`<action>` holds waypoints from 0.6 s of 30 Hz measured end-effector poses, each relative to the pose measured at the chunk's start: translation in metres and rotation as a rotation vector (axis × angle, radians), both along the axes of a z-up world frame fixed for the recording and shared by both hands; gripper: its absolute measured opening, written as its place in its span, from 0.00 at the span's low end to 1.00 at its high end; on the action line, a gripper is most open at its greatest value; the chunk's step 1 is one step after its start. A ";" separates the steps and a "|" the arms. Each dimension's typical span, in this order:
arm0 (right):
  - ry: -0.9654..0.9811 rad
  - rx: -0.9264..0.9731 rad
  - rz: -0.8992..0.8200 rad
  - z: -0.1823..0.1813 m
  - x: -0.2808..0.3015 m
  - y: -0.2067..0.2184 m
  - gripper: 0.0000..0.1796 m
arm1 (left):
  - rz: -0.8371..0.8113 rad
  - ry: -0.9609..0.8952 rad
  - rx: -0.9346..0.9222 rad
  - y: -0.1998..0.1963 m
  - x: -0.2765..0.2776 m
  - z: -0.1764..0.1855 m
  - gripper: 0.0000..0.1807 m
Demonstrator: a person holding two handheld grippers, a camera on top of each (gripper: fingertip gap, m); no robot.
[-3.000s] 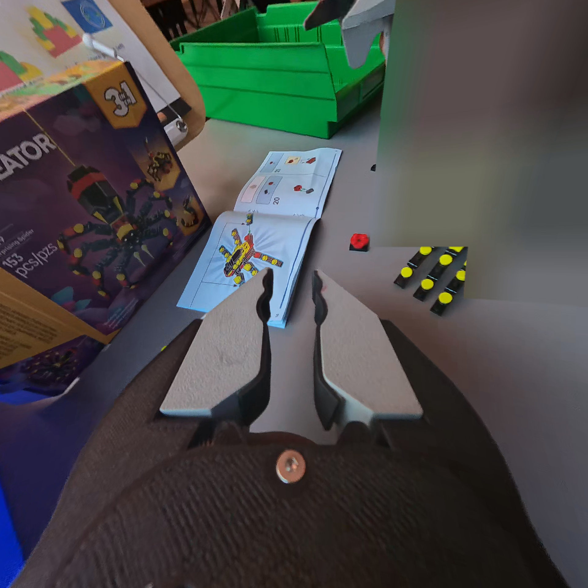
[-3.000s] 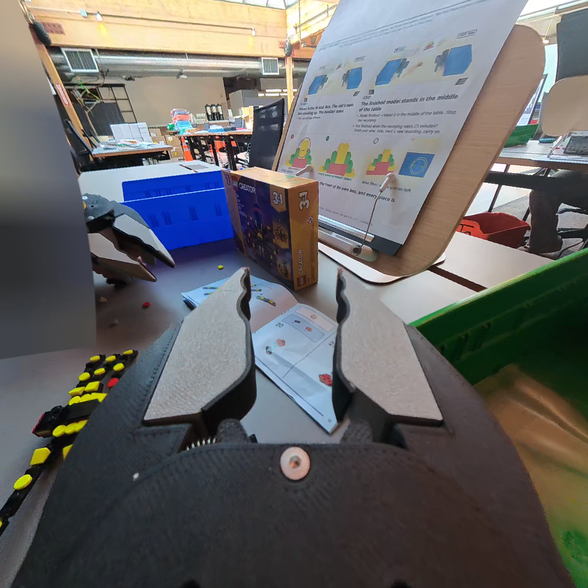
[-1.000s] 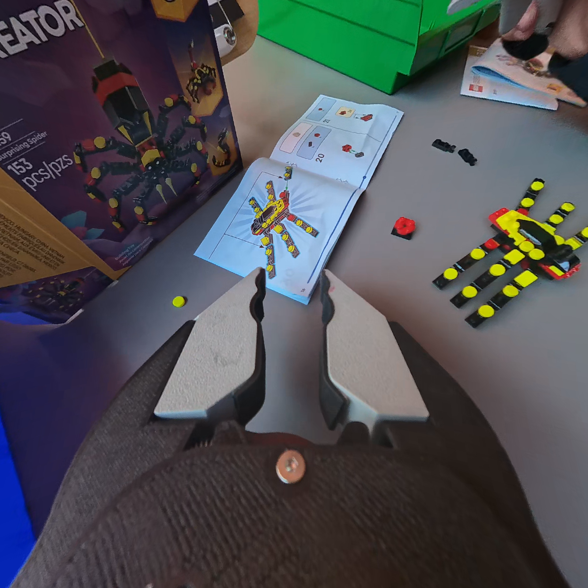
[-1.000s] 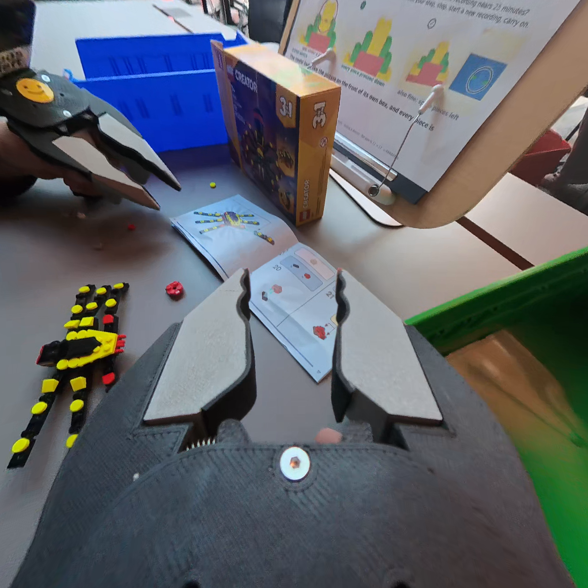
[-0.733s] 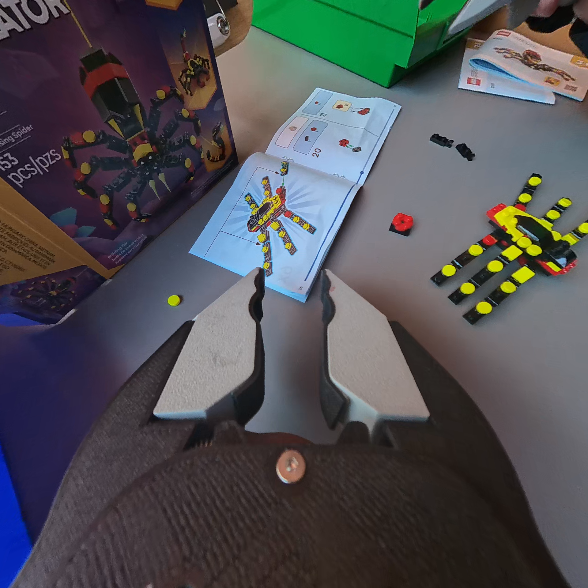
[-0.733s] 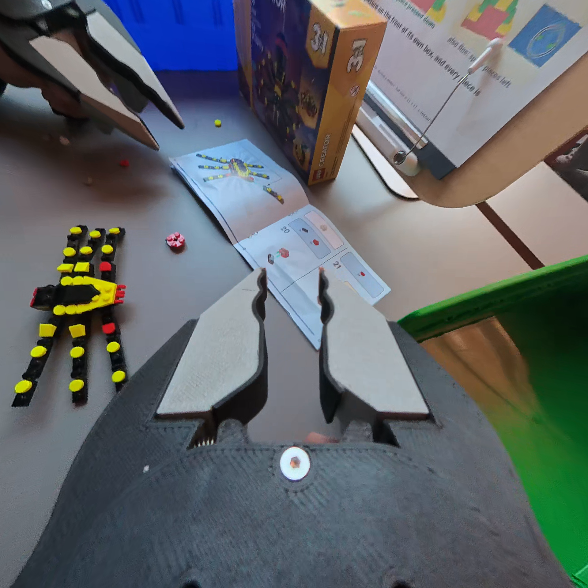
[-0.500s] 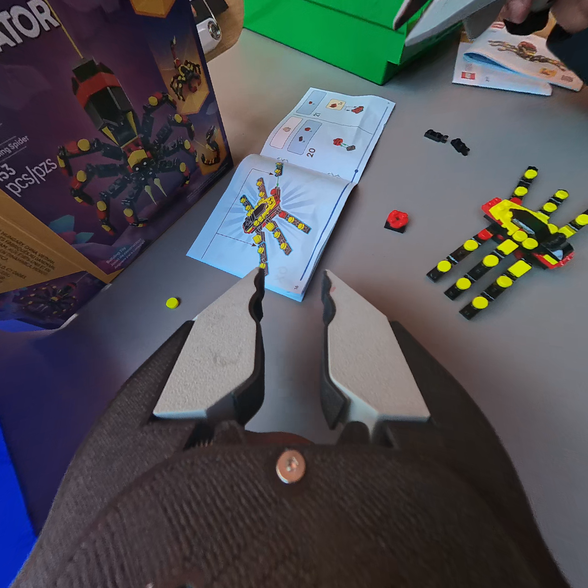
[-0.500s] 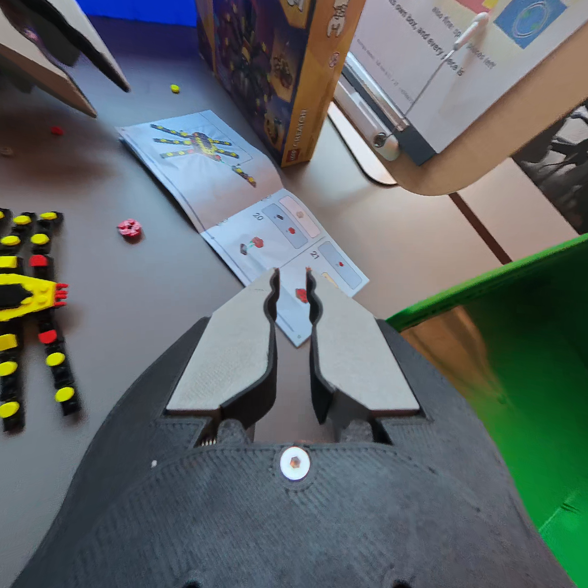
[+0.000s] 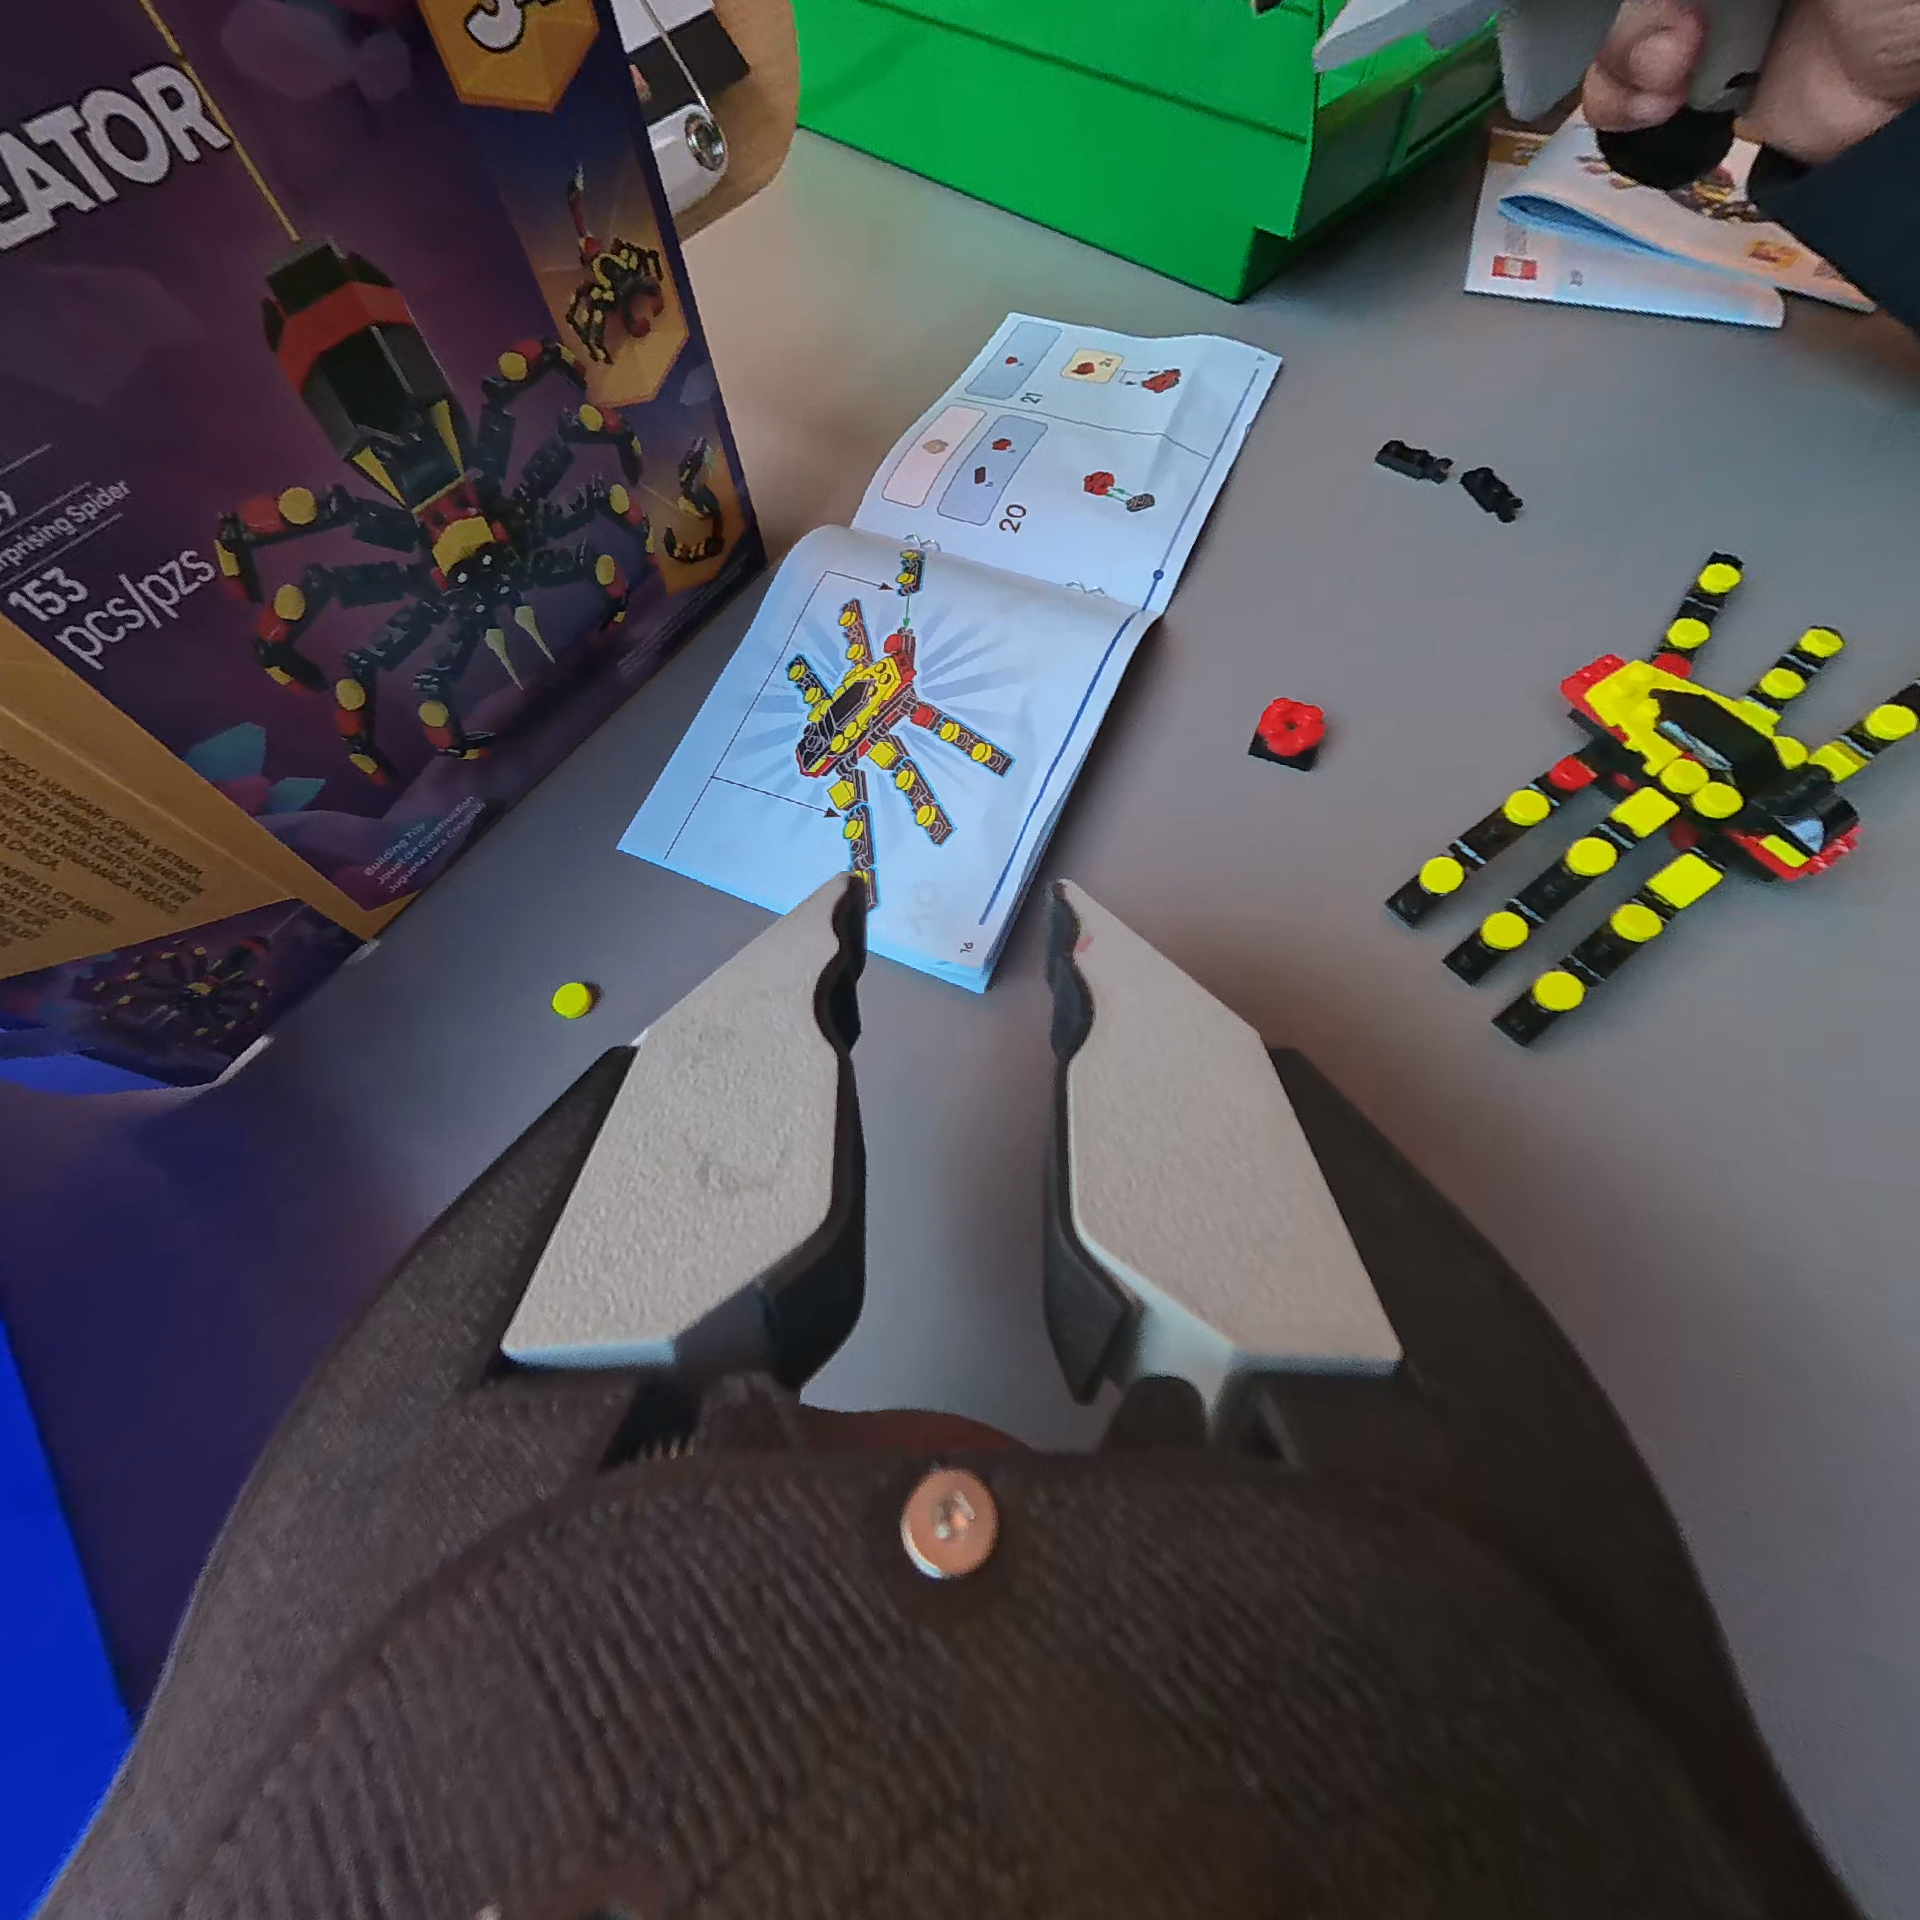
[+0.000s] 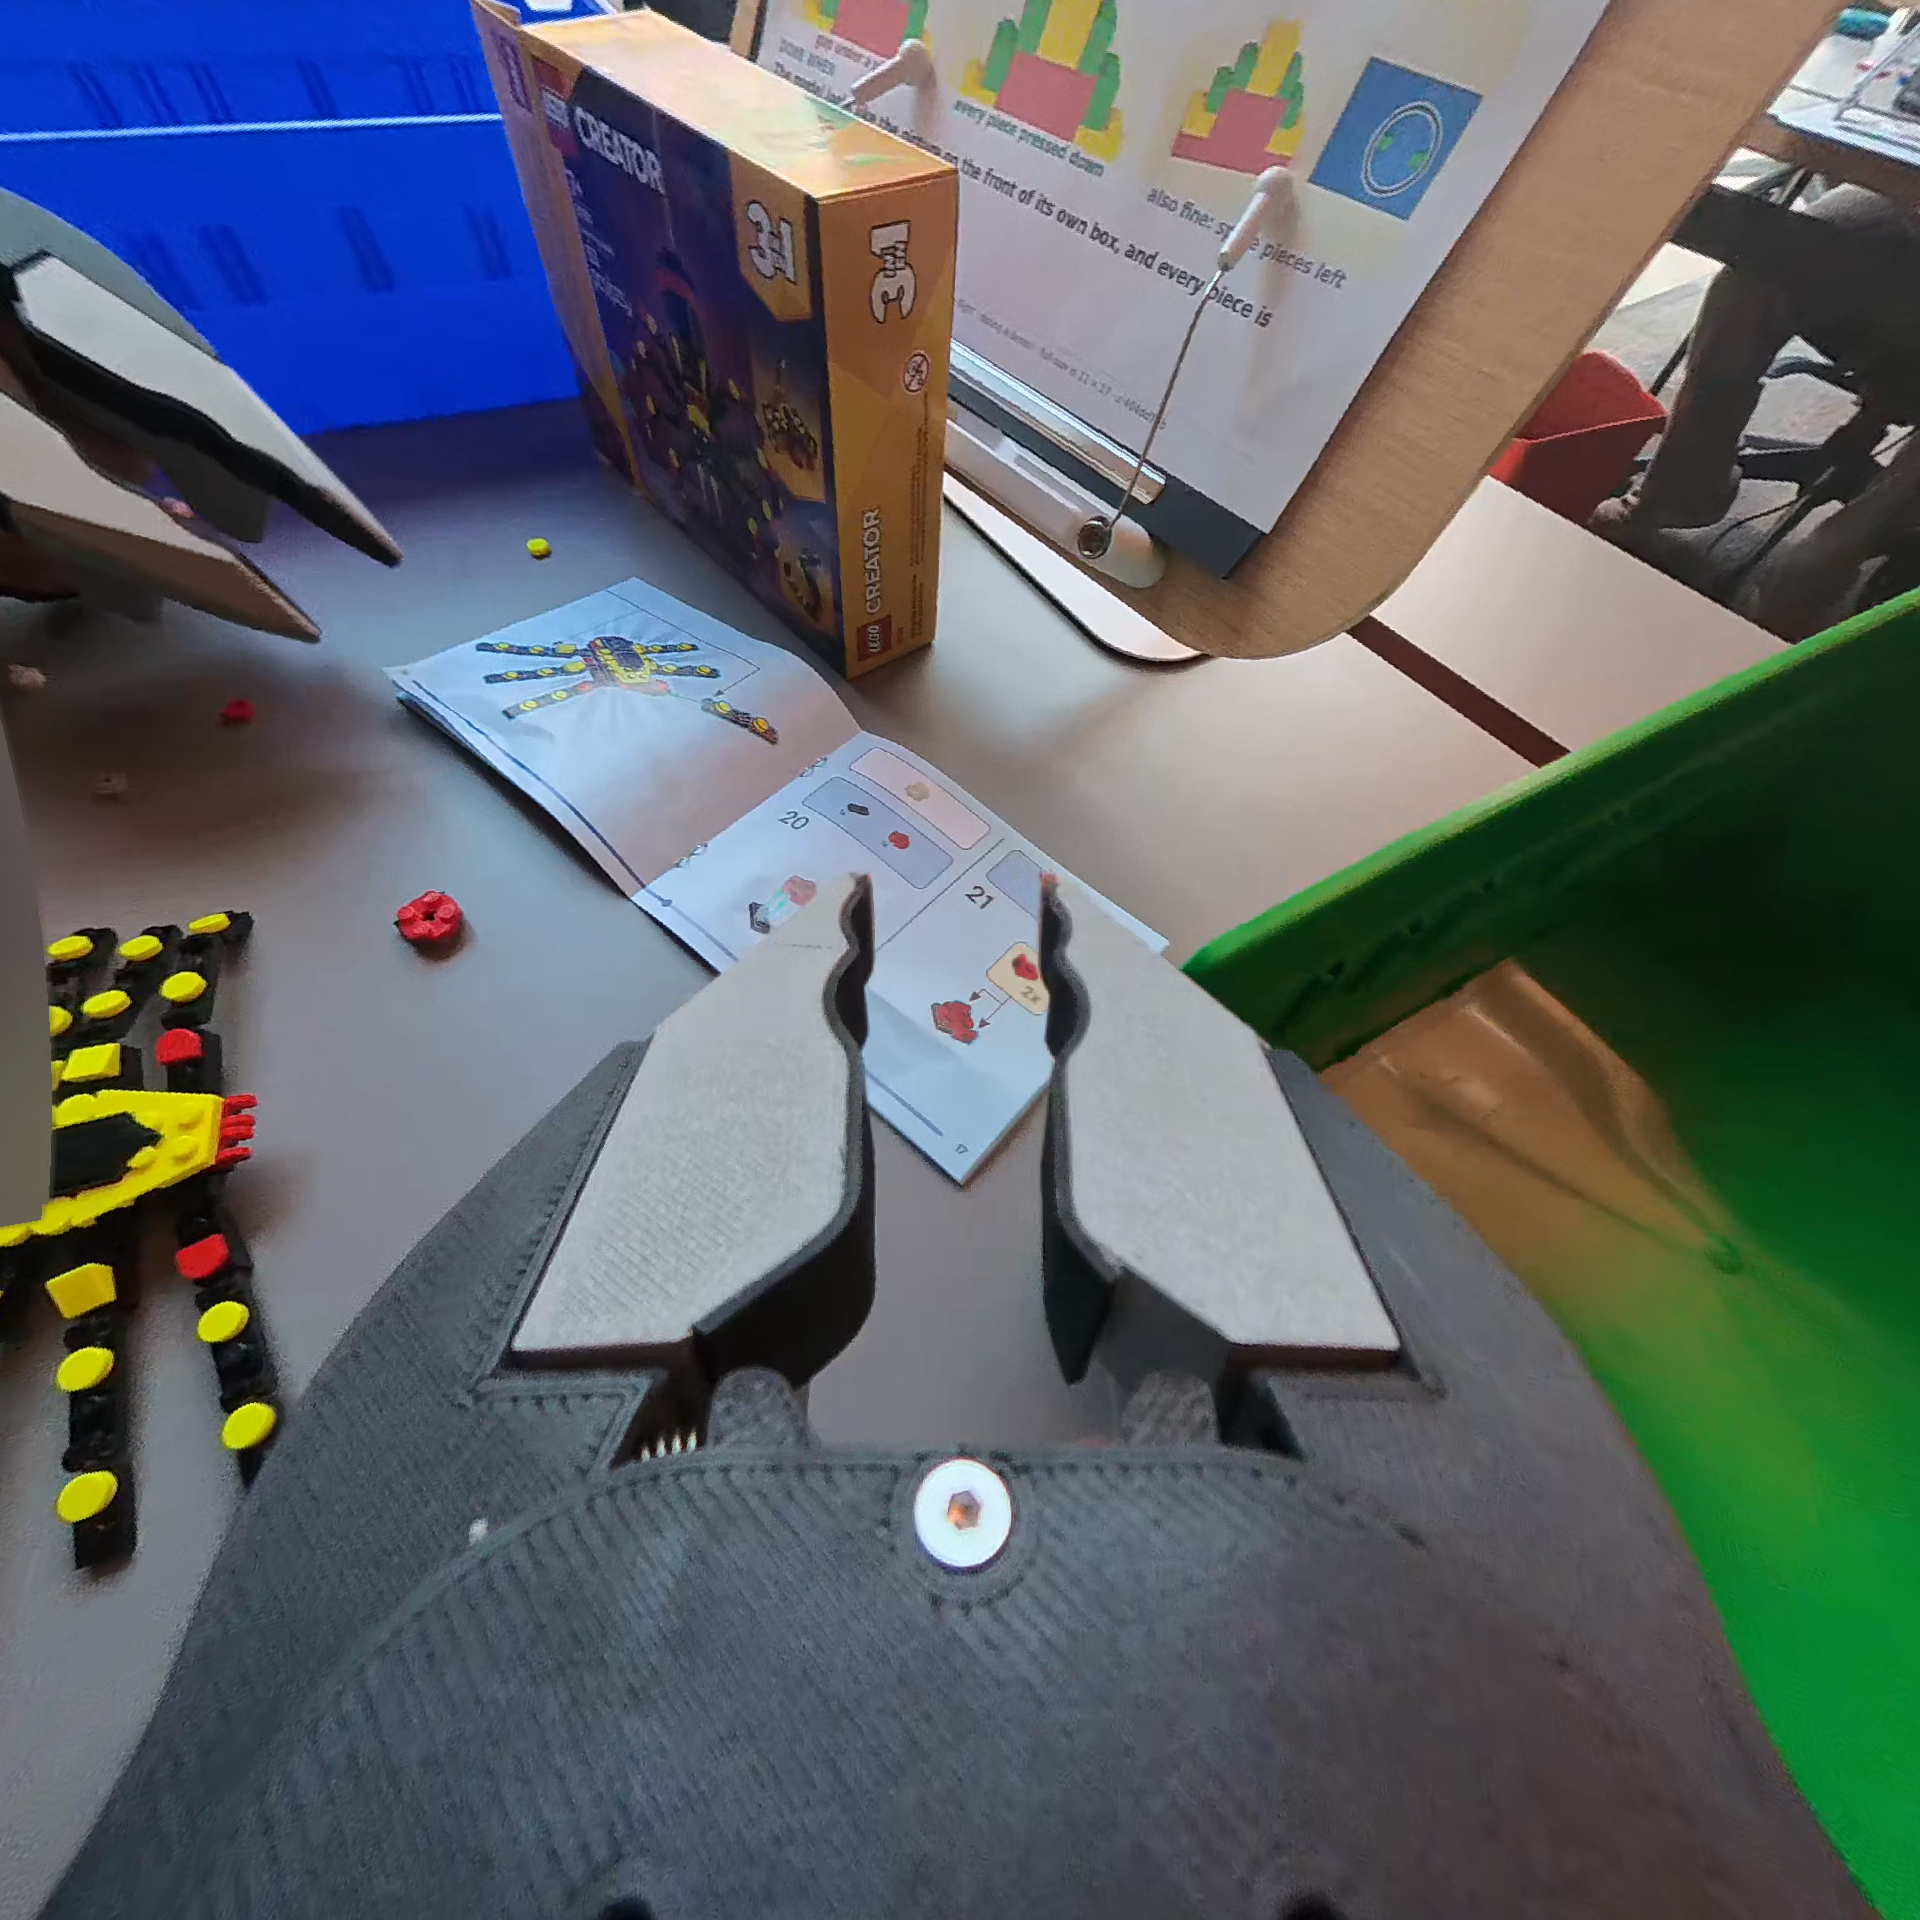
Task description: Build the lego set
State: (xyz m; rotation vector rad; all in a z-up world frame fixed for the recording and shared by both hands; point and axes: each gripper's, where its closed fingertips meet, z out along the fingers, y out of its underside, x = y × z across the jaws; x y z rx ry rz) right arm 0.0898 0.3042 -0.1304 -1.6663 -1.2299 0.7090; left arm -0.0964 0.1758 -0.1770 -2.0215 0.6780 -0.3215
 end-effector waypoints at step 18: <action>-0.082 0.021 0.005 -0.013 -0.001 0.000 0.09 | -0.009 0.029 0.006 0.000 0.001 -0.004 0.18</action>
